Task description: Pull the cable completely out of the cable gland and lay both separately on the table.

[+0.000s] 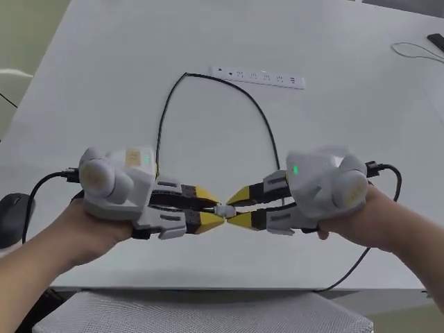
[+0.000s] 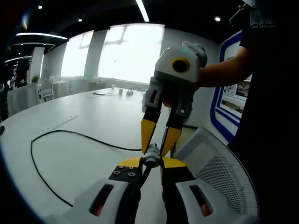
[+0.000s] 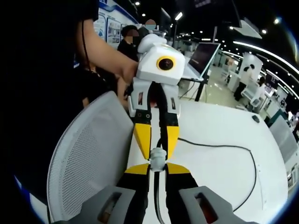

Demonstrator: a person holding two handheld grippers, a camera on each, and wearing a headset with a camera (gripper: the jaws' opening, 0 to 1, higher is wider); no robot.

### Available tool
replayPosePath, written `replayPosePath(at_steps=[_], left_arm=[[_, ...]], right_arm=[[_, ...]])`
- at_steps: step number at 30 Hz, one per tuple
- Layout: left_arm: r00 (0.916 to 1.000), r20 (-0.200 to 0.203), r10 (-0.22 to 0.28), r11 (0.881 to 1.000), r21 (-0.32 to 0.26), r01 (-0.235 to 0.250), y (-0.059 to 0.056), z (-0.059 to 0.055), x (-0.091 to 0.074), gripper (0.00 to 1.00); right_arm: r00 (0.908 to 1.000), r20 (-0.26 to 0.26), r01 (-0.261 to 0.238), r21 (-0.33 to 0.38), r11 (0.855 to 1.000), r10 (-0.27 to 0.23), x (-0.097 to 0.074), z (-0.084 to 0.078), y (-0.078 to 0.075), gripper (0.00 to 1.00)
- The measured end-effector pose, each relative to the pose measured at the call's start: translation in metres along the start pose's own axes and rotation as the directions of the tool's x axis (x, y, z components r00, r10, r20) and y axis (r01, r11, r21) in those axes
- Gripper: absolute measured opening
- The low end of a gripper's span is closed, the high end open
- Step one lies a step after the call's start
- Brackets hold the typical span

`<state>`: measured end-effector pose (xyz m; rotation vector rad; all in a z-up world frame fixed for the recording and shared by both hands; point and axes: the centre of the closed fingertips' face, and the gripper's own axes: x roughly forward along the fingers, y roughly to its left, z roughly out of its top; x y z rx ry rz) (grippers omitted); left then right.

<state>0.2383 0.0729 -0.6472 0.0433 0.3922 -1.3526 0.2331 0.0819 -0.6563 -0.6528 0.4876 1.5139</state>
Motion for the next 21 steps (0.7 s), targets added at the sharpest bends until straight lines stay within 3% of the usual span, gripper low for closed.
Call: replayPosePath(at_steps=[5,12,14,16,18,19,21], left_arm=[[0.9999,-0.014,0.000,1.000,-0.017,0.000,0.000,0.001,0.002,0.15],[0.9993,-0.031,0.022,0.998,-0.061,-0.024,0.002,0.004,0.005,0.15],[0.9990,-0.034,0.030,0.997,-0.067,-0.032,0.003,0.004,0.005,0.15],[0.9985,-0.037,0.039,0.996,-0.081,-0.042,0.004,0.002,0.005,0.15],[0.9980,-0.045,0.045,0.995,-0.083,-0.049,0.004,0.001,0.006,0.15],[0.9979,-0.046,0.046,0.995,-0.082,-0.050,0.004,0.001,0.006,0.15],[0.9970,-0.047,0.061,0.994,-0.083,-0.065,0.005,0.002,0.007,0.15]], right_arm=[[1.0000,0.005,-0.007,0.001,1.000,0.007,-0.002,-0.001,0.000,0.07],[0.9964,0.067,-0.058,0.085,0.995,0.052,-0.010,-0.004,-0.005,0.08],[0.9935,0.085,-0.086,0.132,0.988,0.075,-0.012,-0.006,-0.004,0.08],[0.9880,0.131,-0.105,0.186,0.977,0.081,-0.015,-0.006,-0.007,0.09],[0.9808,0.165,-0.148,0.277,0.950,0.105,-0.018,-0.010,-0.007,0.11],[0.9795,0.170,-0.155,0.292,0.944,0.108,-0.018,-0.011,-0.007,0.11],[0.9606,0.246,-0.221,0.393,0.893,0.129,-0.023,-0.009,-0.009,0.09]])
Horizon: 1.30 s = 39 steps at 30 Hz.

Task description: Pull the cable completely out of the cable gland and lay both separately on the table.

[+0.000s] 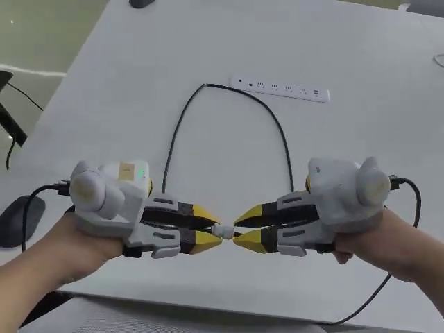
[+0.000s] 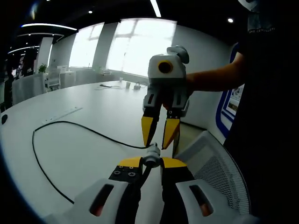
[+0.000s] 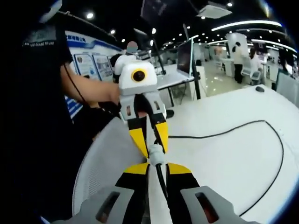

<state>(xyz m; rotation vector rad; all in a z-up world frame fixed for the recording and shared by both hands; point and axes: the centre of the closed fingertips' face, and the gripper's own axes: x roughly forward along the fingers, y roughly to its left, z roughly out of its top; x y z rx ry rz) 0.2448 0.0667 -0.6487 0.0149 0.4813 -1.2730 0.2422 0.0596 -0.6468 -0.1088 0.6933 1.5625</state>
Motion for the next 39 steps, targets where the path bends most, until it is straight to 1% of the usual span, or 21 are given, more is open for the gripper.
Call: replayPosePath(at_steps=[2,3,4,5,6,7,9,11,12,13,14,16,19,21,23,26,27,28,31,33,39], left_arm=[[1.0000,0.005,0.007,1.000,0.003,-0.007,0.000,0.002,0.002,0.15],[0.9999,0.007,0.011,1.000,0.007,-0.011,0.001,0.003,0.003,0.15],[0.9999,0.008,0.012,1.000,0.006,-0.012,0.001,0.005,0.004,0.15],[0.9999,0.008,0.014,1.000,0.005,-0.014,0.002,0.006,0.005,0.15],[0.9998,0.008,0.018,1.000,0.009,-0.018,0.002,0.008,0.006,0.15],[0.9998,0.008,0.019,1.000,0.012,-0.019,0.002,0.009,0.006,0.15],[0.9998,0.013,0.017,1.000,0.011,-0.017,0.002,0.014,0.008,0.15],[0.9997,0.020,0.013,1.000,0.007,-0.013,0.002,0.018,0.010,0.15],[0.9997,0.020,0.012,1.000,0.008,-0.012,0.001,0.020,0.010,0.15],[0.9997,0.021,0.010,1.000,0.011,-0.010,0.001,0.022,0.011,0.15],[0.9997,0.022,0.010,1.000,0.011,-0.010,0.001,0.023,0.012,0.15],[0.9997,0.021,0.010,1.000,0.012,-0.011,0.000,0.024,0.013,0.15],[0.9997,0.019,0.016,1.000,0.018,-0.016,0.000,0.025,0.015,0.15],[0.9995,0.024,0.019,1.000,0.017,-0.019,-0.001,0.026,0.016,0.15],[0.9996,0.022,0.015,1.000,0.016,-0.015,-0.003,0.026,0.017,0.15],[0.9999,0.010,0.009,1.000,0.017,-0.009,-0.005,0.023,0.018,0.15],[0.9999,0.011,0.008,1.000,0.020,-0.008,-0.005,0.023,0.018,0.15],[0.9999,0.008,0.006,1.000,0.022,-0.007,-0.005,0.023,0.018,0.15],[0.9999,0.014,0.005,1.000,0.024,-0.005,-0.005,0.025,0.018,0.15],[0.9998,0.018,0.003,1.000,0.022,-0.003,-0.006,0.026,0.018,0.15],[1.0000,-0.001,-0.006,1.000,0.023,0.006,-0.007,0.024,0.019,0.14]], right_arm=[[0.9990,0.039,-0.025,0.060,0.998,0.023,-0.003,0.001,-0.003,0.13],[0.9979,0.050,-0.045,0.096,0.994,0.041,-0.003,0.001,-0.003,0.18],[0.9974,0.061,-0.046,0.114,0.992,0.039,-0.005,0.000,-0.009,0.19],[0.9965,0.072,-0.049,0.107,0.993,0.042,-0.006,0.000,-0.013,0.17],[0.9940,0.087,-0.079,0.141,0.987,0.067,-0.007,0.001,-0.010,0.15],[0.9888,0.110,-0.120,0.188,0.975,0.101,-0.008,0.003,-0.008,0.15],[0.9818,0.148,-0.150,0.226,0.962,0.118,-0.011,0.008,-0.010,0.14],[0.9773,0.166,-0.168,0.231,0.958,0.131,-0.014,0.010,-0.013,0.14],[0.9726,0.181,-0.188,0.242,0.952,0.146,-0.015,0.013,-0.012,0.15],[0.9664,0.198,-0.213,0.263,0.941,0.164,-0.017,0.016,-0.010,0.15],[0.9634,0.200,-0.228,0.261,0.938,0.179,-0.018,0.016,-0.011,0.14],[0.9596,0.211,-0.239,0.261,0.935,0.186,-0.020,0.019,-0.011,0.13],[0.9549,0.208,-0.264,0.271,0.926,0.212,-0.020,0.019,-0.008,0.13],[0.9540,0.178,-0.283,0.269,0.921,0.241,-0.019,0.014,-0.002,0.13],[0.9543,0.177,-0.282,0.263,0.923,0.241,-0.016,0.014,-0.002,0.12],[0.9491,0.173,-0.303,0.272,0.913,0.263,-0.015,0.013,0.002,0.09],[0.9499,0.171,-0.301,0.273,0.914,0.261,-0.014,0.013,0.002,0.09],[0.9495,0.170,-0.304,0.291,0.907,0.264,-0.014,0.012,0.002,0.09],[0.9477,0.173,-0.308,0.280,0.909,0.268,-0.016,0.014,0.003,0.09],[0.9464,0.170,-0.315,0.294,0.902,0.275,-0.017,0.015,0.003,0.09],[0.9532,0.124,-0.300,0.268,0.916,0.275,-0.016,0.012,0.005,0.08]])
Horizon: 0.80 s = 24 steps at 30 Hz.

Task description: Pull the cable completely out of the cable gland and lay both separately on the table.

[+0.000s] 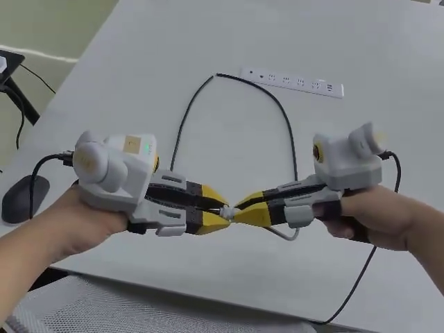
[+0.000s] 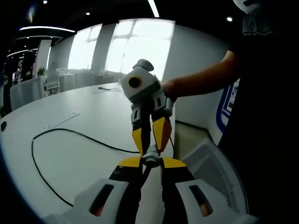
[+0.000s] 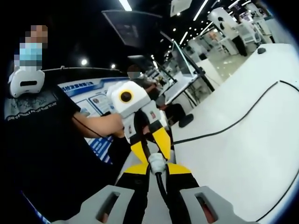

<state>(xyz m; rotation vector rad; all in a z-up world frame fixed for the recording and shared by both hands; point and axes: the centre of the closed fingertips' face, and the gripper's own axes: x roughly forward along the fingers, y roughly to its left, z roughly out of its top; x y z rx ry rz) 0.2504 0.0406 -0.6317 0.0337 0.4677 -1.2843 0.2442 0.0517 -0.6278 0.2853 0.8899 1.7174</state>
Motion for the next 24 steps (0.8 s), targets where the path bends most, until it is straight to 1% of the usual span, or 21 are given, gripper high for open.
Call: replayPosePath(at_steps=[2,4,5,9,12,13,15,16,17,18,19,20,21,22,23,24], left_arm=[[1.0000,-0.004,0.000,1.000,0.011,0.000,-0.001,0.000,0.000,0.14],[1.0000,-0.007,-0.004,1.000,0.011,0.004,-0.002,0.000,0.001,0.14],[0.9999,-0.009,-0.005,1.000,0.014,0.005,-0.003,0.000,0.001,0.14],[0.9998,-0.015,-0.009,1.000,0.004,0.009,-0.002,-0.002,0.003,0.14],[0.9999,-0.014,-0.010,1.000,-0.002,0.010,-0.002,-0.002,0.004,0.14],[0.9999,-0.010,-0.011,1.000,-0.018,0.011,-0.001,-0.002,0.003,0.14],[1.0000,0.002,-0.009,0.999,-0.031,0.009,0.000,0.000,0.002,0.14],[0.9999,0.013,-0.011,0.999,-0.051,0.011,0.001,0.001,0.002,0.14],[0.9998,0.018,-0.010,0.998,-0.061,0.011,0.002,0.001,0.002,0.14],[0.9997,0.022,-0.006,0.997,-0.072,0.008,0.004,0.001,0.001,0.14],[0.9997,0.024,-0.005,0.997,-0.077,0.007,0.005,0.001,0.001,0.14],[0.9997,0.024,-0.004,0.997,-0.078,0.006,0.005,0.002,0.001,0.14],[0.9996,0.029,0.000,0.996,-0.084,0.003,0.006,0.002,0.000,0.14],[0.9994,0.034,0.002,0.995,-0.099,0.002,0.007,0.003,0.000,0.14],[0.9993,0.038,0.002,0.995,-0.104,0.002,0.008,0.004,-0.001,0.14],[0.9988,0.049,0.006,0.993,-0.122,0.000,0.009,0.004,-0.001,0.14]], right_arm=[[0.9999,-0.010,0.007,0.001,1.000,-0.007,0.000,-0.001,0.000,0.08],[0.9996,-0.028,0.011,0.024,1.000,-0.010,0.000,-0.003,0.001,0.09],[0.9994,-0.031,0.014,0.022,1.000,-0.013,0.000,-0.003,0.001,0.09],[0.9978,-0.054,0.038,-0.027,0.999,-0.039,-0.001,-0.006,0.000,0.08],[0.9944,-0.078,0.063,-0.109,0.992,-0.072,-0.002,-0.006,0.000,0.07],[0.9920,-0.088,0.076,-0.163,0.984,-0.091,-0.002,-0.005,0.000,0.07],[0.9879,-0.098,0.096,-0.220,0.971,-0.120,-0.002,-0.003,0.002,0.07],[0.9842,-0.107,0.106,-0.281,0.954,-0.141,-0.002,-0.002,0.003,0.07],[0.9807,-0.111,0.117,-0.323,0.939,-0.161,-0.002,-0.001,0.003,0.07],[0.9739,-0.118,0.138,-0.373,0.918,-0.194,-0.002,-0.001,0.002,0.07],[0.9712,-0.119,0.142,-0.403,0.904,-0.206,-0.002,-0.001,0.002,0.07],[0.9645,-0.120,0.150,-0.484,0.862,-0.236,-0.002,0.000,0.001,0.07],[0.9586,-0.111,0.173,-0.505,0.845,-0.263,-0.002,0.001,0.000,0.07],[0.9498,-0.107,0.191,-0.545,0.816,-0.294,-0.002,0.001,0.001,0.07],[0.9441,-0.097,0.203,-0.584,0.786,-0.315,-0.002,0.003,0.001,0.07],[0.9328,-0.076,0.224,-0.642,0.733,-0.352,-0.003,0.005,0.000,0.07]])
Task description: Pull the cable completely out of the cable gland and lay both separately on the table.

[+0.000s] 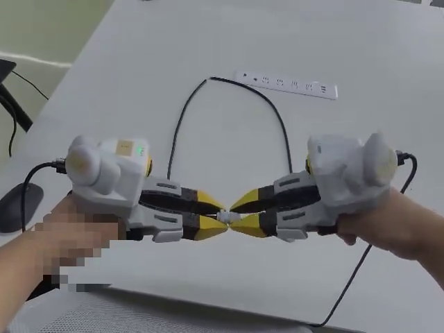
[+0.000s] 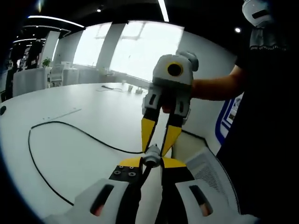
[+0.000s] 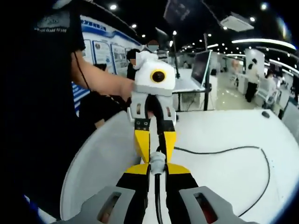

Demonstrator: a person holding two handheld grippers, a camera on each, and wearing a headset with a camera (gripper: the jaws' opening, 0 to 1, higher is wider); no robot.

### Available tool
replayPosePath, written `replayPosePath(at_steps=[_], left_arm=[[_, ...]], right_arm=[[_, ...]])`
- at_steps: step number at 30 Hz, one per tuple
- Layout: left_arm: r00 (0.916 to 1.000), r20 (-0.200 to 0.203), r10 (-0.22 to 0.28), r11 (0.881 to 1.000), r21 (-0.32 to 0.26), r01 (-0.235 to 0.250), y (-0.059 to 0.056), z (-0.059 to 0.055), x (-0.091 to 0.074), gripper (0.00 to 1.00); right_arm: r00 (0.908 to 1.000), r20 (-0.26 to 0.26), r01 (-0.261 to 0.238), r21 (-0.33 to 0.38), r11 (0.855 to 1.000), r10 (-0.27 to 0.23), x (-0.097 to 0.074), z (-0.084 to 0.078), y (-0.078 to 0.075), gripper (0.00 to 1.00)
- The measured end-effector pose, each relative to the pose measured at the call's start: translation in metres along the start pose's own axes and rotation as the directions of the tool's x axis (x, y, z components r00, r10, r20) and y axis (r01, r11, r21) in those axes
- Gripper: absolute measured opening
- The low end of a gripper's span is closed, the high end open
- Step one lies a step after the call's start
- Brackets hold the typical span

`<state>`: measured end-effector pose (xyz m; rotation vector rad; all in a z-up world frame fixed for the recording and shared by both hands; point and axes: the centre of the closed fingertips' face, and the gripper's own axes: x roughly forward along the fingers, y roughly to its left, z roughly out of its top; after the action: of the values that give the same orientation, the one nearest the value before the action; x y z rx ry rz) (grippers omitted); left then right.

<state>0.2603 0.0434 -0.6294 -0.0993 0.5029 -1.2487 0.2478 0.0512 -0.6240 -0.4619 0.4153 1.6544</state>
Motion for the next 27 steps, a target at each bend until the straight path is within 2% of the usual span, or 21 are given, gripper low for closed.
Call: replayPosePath(at_steps=[1,2,4,6,7,10,14,18,20,22,25,27], left_arm=[[1.0000,0.004,-0.003,1.000,-0.011,0.003,0.001,0.000,0.000,0.14],[1.0000,0.008,-0.002,1.000,-0.031,0.002,0.001,0.000,0.000,0.15],[0.9999,0.014,0.000,0.999,-0.046,0.001,0.003,0.000,0.000,0.15],[0.9999,0.013,-0.005,0.998,-0.061,0.005,0.003,0.000,0.000,0.15],[0.9998,0.018,-0.005,0.997,-0.071,0.006,0.003,0.000,0.000,0.15],[0.9997,0.024,-0.011,0.996,-0.090,0.013,0.001,0.001,-0.001,0.15],[0.9997,0.025,-0.005,0.996,-0.084,0.007,0.001,0.002,0.000,0.15],[0.9995,0.032,-0.006,0.998,-0.066,0.008,0.000,0.004,0.000,0.15],[0.9993,0.037,-0.009,0.998,-0.059,0.012,-0.002,0.005,-0.001,0.15],[0.9994,0.034,-0.009,0.999,-0.045,0.010,-0.003,0.004,-0.001,0.15],[0.9994,0.034,-0.010,1.000,-0.029,0.011,-0.005,0.003,-0.001,0.15],[0.9995,0.031,-0.010,1.000,-0.014,0.010,-0.006,0.002,0.000,0.15]], right_arm=[[0.9998,-0.007,0.020,-0.018,1.000,-0.020,0.000,0.000,0.001,0.07],[0.9982,-0.019,0.055,-0.072,0.996,-0.057,0.001,-0.001,0.000,0.07],[0.9928,-0.042,0.102,-0.188,0.977,-0.112,0.002,-0.001,-0.001,0.07],[0.9878,-0.056,0.130,-0.226,0.965,-0.146,0.003,-0.002,0.001,0.07],[0.9832,-0.058,0.151,-0.280,0.948,-0.173,0.003,-0.001,-0.001,0.07],[0.9817,-0.053,0.161,-0.284,0.945,-0.183,0.004,-0.003,0.001,0.08],[0.9810,-0.046,0.169,-0.273,0.947,-0.189,0.003,-0.002,-0.004,0.08],[0.9846,-0.035,0.160,-0.212,0.964,-0.171,0.002,-0.002,-0.007,0.08],[0.9870,-0.024,0.156,-0.114,0.981,-0.159,0.001,-0.002,-0.008,0.11],[0.9894,0.006,0.145,-0.050,0.988,-0.145,-0.002,0.001,-0.009,0.16],[0.9938,0.043,0.099,0.067,0.993,-0.102,-0.007,0.005,-0.007,0.20],[0.9952,0.058,0.069,0.158,0.985,-0.079,-0.011,0.005,-0.009,0.23]])
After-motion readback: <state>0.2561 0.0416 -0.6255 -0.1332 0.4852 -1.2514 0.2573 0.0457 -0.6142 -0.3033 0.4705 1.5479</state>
